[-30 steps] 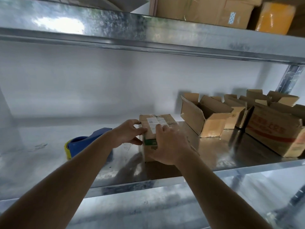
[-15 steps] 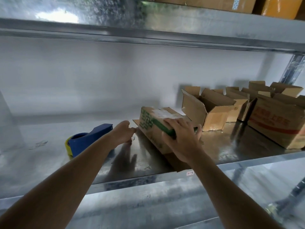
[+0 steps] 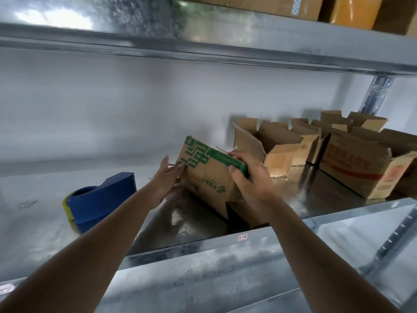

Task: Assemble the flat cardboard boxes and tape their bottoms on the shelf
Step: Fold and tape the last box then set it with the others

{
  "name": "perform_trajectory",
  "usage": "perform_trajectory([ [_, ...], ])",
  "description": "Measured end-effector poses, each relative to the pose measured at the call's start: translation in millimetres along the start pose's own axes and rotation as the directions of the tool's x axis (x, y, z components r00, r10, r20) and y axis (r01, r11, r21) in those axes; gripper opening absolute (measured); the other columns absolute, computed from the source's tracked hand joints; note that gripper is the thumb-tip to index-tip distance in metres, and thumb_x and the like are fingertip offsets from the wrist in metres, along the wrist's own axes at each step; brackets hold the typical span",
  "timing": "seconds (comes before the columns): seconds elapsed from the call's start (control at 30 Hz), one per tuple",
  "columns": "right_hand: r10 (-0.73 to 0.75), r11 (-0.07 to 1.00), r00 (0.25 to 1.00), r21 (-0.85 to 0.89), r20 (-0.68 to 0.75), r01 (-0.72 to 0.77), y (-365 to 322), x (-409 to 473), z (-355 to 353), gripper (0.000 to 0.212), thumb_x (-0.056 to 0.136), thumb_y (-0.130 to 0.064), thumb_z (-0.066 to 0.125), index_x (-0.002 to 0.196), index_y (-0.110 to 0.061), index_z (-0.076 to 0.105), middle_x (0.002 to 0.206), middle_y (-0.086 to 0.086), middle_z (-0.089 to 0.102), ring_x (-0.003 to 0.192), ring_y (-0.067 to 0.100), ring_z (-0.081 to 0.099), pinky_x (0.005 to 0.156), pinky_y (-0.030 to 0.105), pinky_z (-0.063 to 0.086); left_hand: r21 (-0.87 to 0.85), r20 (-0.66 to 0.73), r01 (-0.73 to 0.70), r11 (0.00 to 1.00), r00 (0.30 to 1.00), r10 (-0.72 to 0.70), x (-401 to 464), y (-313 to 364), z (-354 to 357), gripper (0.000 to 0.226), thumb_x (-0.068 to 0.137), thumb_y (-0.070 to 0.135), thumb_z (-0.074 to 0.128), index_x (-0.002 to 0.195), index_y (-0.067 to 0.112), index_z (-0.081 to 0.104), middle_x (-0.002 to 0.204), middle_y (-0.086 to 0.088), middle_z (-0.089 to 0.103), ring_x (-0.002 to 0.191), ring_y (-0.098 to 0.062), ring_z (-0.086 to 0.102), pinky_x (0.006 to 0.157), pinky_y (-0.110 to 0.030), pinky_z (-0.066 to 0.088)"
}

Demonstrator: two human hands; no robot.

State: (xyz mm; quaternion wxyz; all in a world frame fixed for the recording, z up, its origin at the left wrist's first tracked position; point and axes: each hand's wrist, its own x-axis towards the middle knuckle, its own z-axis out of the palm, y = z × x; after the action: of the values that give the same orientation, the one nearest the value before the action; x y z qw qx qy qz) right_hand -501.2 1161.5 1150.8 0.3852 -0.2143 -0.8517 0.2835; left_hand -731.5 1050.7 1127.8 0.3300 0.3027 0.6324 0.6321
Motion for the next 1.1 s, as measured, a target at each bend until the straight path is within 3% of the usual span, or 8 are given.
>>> perform_trajectory([
  [0.23, 0.045, 0.992, 0.977, -0.127, 0.206, -0.019, 7.2, 10.0, -7.8, 0.033, 0.095, -0.044, 0.058, 0.127, -0.050, 0.053, 0.112, -0.019, 0.059, 0.094, 0.009, 0.062, 0.092, 0.047, 0.054, 0.506, -0.077, -0.073, 0.860, 0.989, 0.129, 2.2, 3.5, -28.6, 0.048, 0.090, 0.038, 0.079, 0.134, 0.026, 0.062, 0.115, -0.003, 0.069, 0.097, -0.016, 0.068, 0.074, -0.027, 0.055],
  [0.33, 0.093, 0.986, 0.949, -0.161, 0.303, -0.045, 2.2, 11.2, -1.8, 0.037, 0.086, -0.031, 0.068, 0.114, -0.048, 0.052, 0.120, -0.015, 0.054, 0.100, 0.014, 0.063, 0.080, 0.034, 0.062, 0.732, 0.145, -0.129, 0.669, 0.989, 0.033, -8.8, 4.8, -36.6, 0.052, 0.084, 0.032, 0.085, 0.132, 0.033, 0.064, 0.122, 0.009, 0.069, 0.106, -0.013, 0.067, 0.091, -0.032, 0.057],
  [0.5, 0.076, 0.966, 0.956, -0.258, 0.282, 0.000, 3.5, 14.2, 12.0, 0.041, 0.071, -0.017, 0.069, 0.099, -0.038, 0.048, 0.108, -0.026, 0.048, 0.105, 0.015, 0.051, 0.090, 0.042, 0.058, 0.885, 0.051, 0.101, 0.455, 0.950, -0.309, -27.2, 40.0, -33.8, 0.035, 0.099, 0.011, 0.065, 0.134, 0.016, 0.063, 0.094, -0.010, 0.079, 0.076, -0.022, 0.079, 0.074, -0.035, 0.062],
  [0.6, 0.083, 0.956, 0.955, -0.293, 0.284, 0.004, 4.5, 16.7, 13.9, 0.047, 0.068, -0.007, 0.071, 0.097, -0.037, 0.049, 0.107, -0.025, 0.049, 0.103, 0.014, 0.049, 0.086, 0.035, 0.058, 0.873, -0.061, 0.091, 0.480, 0.995, -0.079, -30.7, 58.6, -31.7, 0.030, 0.101, 0.003, 0.050, 0.125, 0.010, 0.067, 0.081, -0.012, 0.079, 0.069, -0.023, 0.078, 0.084, -0.041, 0.063],
  [0.7, 0.090, 0.961, 0.950, -0.276, 0.300, -0.004, 6.1, 18.8, 15.4, 0.048, 0.072, -0.001, 0.070, 0.096, -0.038, 0.050, 0.109, -0.026, 0.049, 0.105, 0.012, 0.048, 0.080, 0.024, 0.052, 0.833, -0.028, -0.151, 0.532, 0.949, 0.313, -30.1, 64.9, -29.8, 0.025, 0.103, 0.026, 0.059, 0.127, 0.022, 0.067, 0.108, -0.002, 0.075, 0.095, -0.019, 0.075, 0.092, -0.034, 0.056],
  [0.83, 0.046, 0.961, 0.943, -0.272, 0.329, 0.048, 2.3, 19.1, 18.6, 0.047, 0.077, 0.002, 0.069, 0.098, -0.036, 0.052, 0.110, -0.023, 0.050, 0.102, 0.009, 0.050, 0.073, 0.016, 0.044, 0.859, 0.252, -0.341, 0.382, 0.931, 0.265, -32.4, 56.2, -21.8, 0.037, 0.103, 0.044, 0.058, 0.137, 0.032, 0.066, 0.159, 0.004, 0.042, 0.140, -0.018, 0.044, 0.109, -0.032, 0.040],
  [0.97, -0.016, 0.923, 0.949, -0.361, 0.316, 0.135, -4.5, 19.8, 31.1, 0.051, 0.078, -0.015, 0.067, 0.118, -0.042, 0.054, 0.117, -0.017, 0.056, 0.106, 0.013, 0.050, 0.086, 0.033, 0.056, 0.852, 0.342, -0.415, 0.319, 0.902, 0.262, -36.1, 47.0, -21.8, 0.037, 0.106, 0.039, 0.052, 0.139, 0.025, 0.064, 0.151, 0.004, 0.053, 0.122, -0.012, 0.056, 0.084, -0.014, 0.045],
  [1.1, -0.024, 0.900, 0.944, -0.403, 0.330, 0.164, -20.0, 22.0, 46.4, 0.051, 0.095, -0.057, 0.037, 0.129, -0.030, 0.063, 0.125, -0.009, 0.062, 0.106, 0.013, 0.056, 0.089, 0.039, 0.057, 0.885, 0.355, -0.404, 0.232, 0.907, 0.227, -47.1, 48.2, -21.8, 0.040, 0.109, 0.040, 0.044, 0.140, 0.024, 0.063, 0.140, 0.006, 0.059, 0.113, -0.011, 0.059, 0.092, -0.027, 0.052],
])
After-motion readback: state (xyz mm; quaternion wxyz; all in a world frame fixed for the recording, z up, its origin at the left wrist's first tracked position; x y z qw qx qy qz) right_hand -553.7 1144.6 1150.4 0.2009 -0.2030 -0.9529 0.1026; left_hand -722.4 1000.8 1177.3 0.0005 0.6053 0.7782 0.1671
